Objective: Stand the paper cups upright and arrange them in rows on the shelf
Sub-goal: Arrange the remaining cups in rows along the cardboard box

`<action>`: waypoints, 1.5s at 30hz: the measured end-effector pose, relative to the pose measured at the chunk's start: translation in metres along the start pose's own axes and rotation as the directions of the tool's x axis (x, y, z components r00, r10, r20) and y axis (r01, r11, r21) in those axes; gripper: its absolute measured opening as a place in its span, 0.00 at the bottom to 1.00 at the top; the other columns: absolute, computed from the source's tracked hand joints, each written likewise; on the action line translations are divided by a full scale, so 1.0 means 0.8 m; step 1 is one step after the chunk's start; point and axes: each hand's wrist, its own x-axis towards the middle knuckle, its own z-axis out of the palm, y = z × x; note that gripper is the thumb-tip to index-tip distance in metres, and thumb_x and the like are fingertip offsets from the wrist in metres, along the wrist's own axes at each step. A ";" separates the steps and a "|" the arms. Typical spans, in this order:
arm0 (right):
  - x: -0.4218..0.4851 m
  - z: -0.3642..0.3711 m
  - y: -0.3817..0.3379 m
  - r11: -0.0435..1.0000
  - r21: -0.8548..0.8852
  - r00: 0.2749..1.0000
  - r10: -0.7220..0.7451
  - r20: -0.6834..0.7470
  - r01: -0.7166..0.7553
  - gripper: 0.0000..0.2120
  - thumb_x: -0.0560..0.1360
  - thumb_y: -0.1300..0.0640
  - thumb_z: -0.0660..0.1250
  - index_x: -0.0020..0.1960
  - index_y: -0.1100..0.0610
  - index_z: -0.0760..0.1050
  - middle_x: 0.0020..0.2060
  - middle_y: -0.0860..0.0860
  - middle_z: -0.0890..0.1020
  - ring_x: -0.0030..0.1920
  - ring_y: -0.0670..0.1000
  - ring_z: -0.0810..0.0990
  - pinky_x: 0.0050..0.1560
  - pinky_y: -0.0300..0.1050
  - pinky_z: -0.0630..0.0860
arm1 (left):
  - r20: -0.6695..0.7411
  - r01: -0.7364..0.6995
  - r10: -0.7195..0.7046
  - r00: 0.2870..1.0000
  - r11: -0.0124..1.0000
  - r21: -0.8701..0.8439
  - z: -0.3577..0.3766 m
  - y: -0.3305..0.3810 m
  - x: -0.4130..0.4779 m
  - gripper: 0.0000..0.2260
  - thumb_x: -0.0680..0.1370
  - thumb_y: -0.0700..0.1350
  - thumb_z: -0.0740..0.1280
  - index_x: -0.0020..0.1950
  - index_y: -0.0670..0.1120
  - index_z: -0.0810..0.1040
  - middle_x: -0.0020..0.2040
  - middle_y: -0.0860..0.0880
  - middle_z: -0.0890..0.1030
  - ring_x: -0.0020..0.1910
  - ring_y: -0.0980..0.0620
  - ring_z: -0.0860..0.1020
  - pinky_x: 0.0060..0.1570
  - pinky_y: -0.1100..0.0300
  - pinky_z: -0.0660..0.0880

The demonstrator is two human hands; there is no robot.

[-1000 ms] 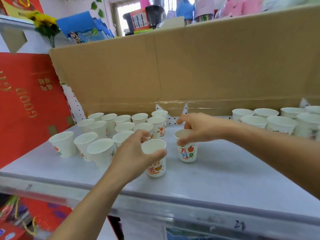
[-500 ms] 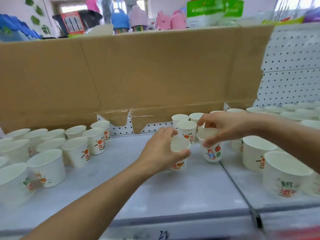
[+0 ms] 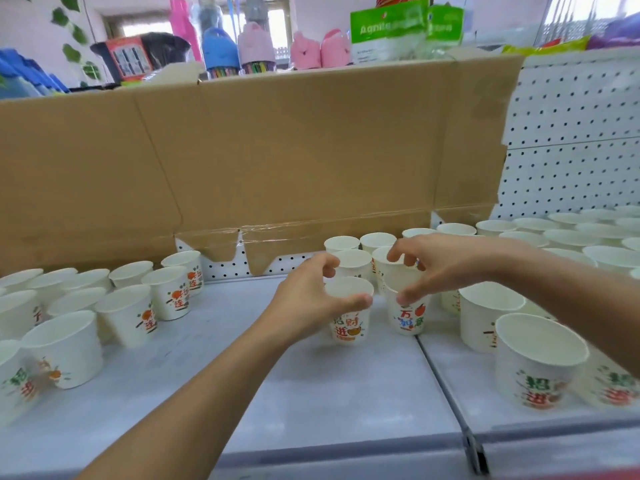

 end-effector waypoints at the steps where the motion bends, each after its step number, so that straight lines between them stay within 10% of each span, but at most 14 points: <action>1: 0.001 0.000 0.001 1.000 0.000 1.000 0.006 -0.001 -0.006 0.34 0.66 0.39 0.74 0.68 0.45 0.66 0.56 0.45 0.75 0.54 0.48 0.76 0.57 0.48 0.75 | -0.007 -0.001 0.001 1.000 1.000 0.004 0.001 0.000 0.001 0.33 0.65 0.60 0.76 0.67 0.53 0.71 0.58 0.57 0.75 0.56 0.54 0.74 0.59 0.52 0.74; 24: 0.006 0.001 0.012 0.997 0.080 1.000 0.004 -0.020 -0.002 0.33 0.65 0.44 0.76 0.66 0.48 0.69 0.54 0.45 0.76 0.53 0.49 0.77 0.55 0.49 0.77 | -0.133 -0.007 0.019 0.991 0.996 0.087 0.031 0.023 0.018 0.31 0.67 0.62 0.75 0.65 0.49 0.72 0.61 0.52 0.76 0.56 0.53 0.74 0.53 0.59 0.72; 33: -0.019 0.003 -0.067 0.983 -0.096 0.934 -0.181 -0.307 0.159 0.22 0.74 0.40 0.65 0.66 0.44 0.70 0.62 0.43 0.73 0.64 0.46 0.70 0.61 0.49 0.71 | -0.237 -0.072 0.082 0.968 0.996 0.053 -0.006 0.007 -0.023 0.21 0.74 0.62 0.67 0.63 0.53 0.72 0.60 0.57 0.74 0.59 0.56 0.72 0.57 0.53 0.73; 40: 0.021 0.054 -0.208 0.892 0.083 0.864 -0.401 -0.304 0.443 0.18 0.74 0.42 0.67 0.62 0.44 0.74 0.57 0.41 0.76 0.57 0.44 0.75 0.56 0.48 0.74 | -0.483 -0.034 0.074 0.873 0.995 0.091 -0.096 -0.090 -0.112 0.15 0.76 0.53 0.69 0.62 0.54 0.74 0.57 0.59 0.74 0.58 0.60 0.72 0.59 0.60 0.71; 45: 0.063 0.083 -0.318 0.768 0.329 0.835 -0.500 -0.228 0.550 0.23 0.72 0.48 0.71 0.66 0.48 0.72 0.58 0.45 0.77 0.53 0.45 0.76 0.53 0.39 0.74 | -0.735 0.139 0.073 0.674 0.965 0.224 -0.183 -0.173 -0.180 0.16 0.72 0.50 0.71 0.59 0.50 0.76 0.57 0.54 0.75 0.59 0.53 0.70 0.57 0.62 0.64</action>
